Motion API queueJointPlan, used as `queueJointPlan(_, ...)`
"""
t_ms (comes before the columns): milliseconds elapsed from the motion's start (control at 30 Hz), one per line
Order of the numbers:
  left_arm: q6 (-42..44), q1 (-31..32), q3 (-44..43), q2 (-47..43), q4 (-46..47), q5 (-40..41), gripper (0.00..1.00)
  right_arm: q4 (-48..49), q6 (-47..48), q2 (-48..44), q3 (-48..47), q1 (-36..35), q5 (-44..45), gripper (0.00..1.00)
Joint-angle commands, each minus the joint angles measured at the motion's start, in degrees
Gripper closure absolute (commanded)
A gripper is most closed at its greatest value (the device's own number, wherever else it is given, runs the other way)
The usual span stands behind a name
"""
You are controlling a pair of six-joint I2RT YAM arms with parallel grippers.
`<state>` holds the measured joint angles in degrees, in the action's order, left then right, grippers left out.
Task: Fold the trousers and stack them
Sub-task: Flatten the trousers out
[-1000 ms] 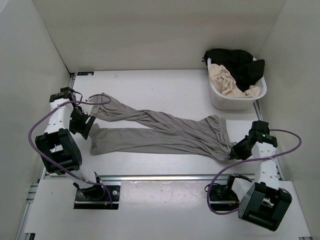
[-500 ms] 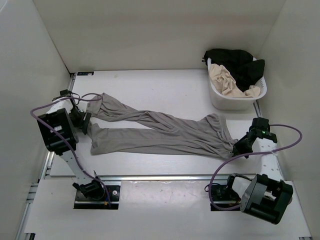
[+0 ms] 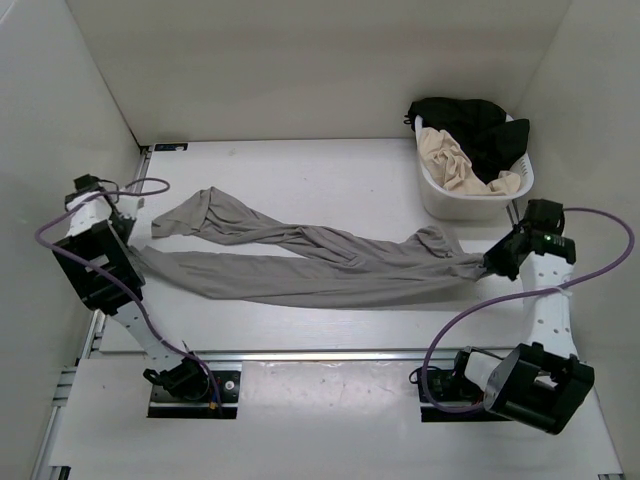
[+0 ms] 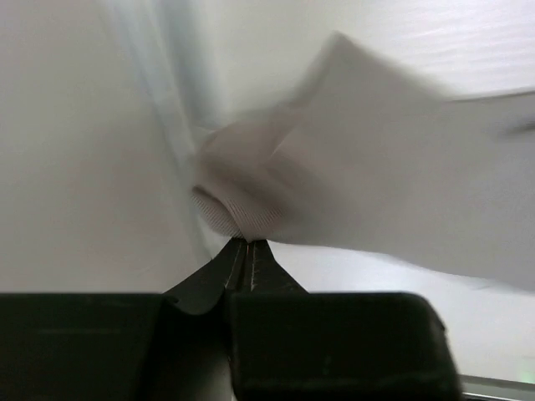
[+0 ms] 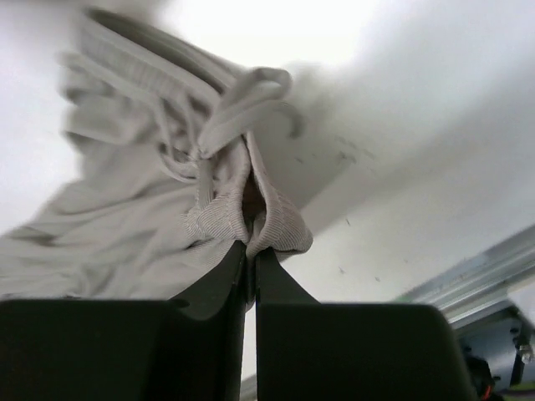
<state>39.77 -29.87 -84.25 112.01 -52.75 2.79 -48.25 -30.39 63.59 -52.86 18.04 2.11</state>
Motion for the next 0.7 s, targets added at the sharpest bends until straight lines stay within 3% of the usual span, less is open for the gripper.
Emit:
queueJointPlan(0, 6.89, -3.96, -3.91, -5.22, -2.61, 6.25, 0.86, -0.53, 2.44, 1.26, -9.60, 0.41, 2.20, 1.00)
queueJointPlan(133, 7.52, -3.97, -4.52, -3.12, -4.63, 7.06, 0.86, -1.06, 2.44, 3.03, -10.78, 0.41, 0.97, 1.00)
queueJointPlan(267, 6.37, -3.97, -5.05, -2.49, -6.92, 7.06, 0.86, -1.06, 1.31, 2.25, -3.68, 0.94, 0.44, 1.00)
queueJointPlan(533, 6.98, -3.97, 2.32, -5.65, -8.85, 9.69, 0.85, -0.53, 0.25, -1.01, 8.64, 3.40, 2.29, 1.00)
queueJointPlan(633, 7.60, -4.50, 9.19, -9.52, -9.56, 13.73, 0.77, -0.53, 0.25, -1.01, 10.06, 3.40, 2.81, 1.00)
queueJointPlan(667, 8.13, -5.28, 12.15, -10.13, -9.56, 14.52, 0.60, -0.53, 0.77, -1.01, 10.06, 3.40, 2.81, 1.00)
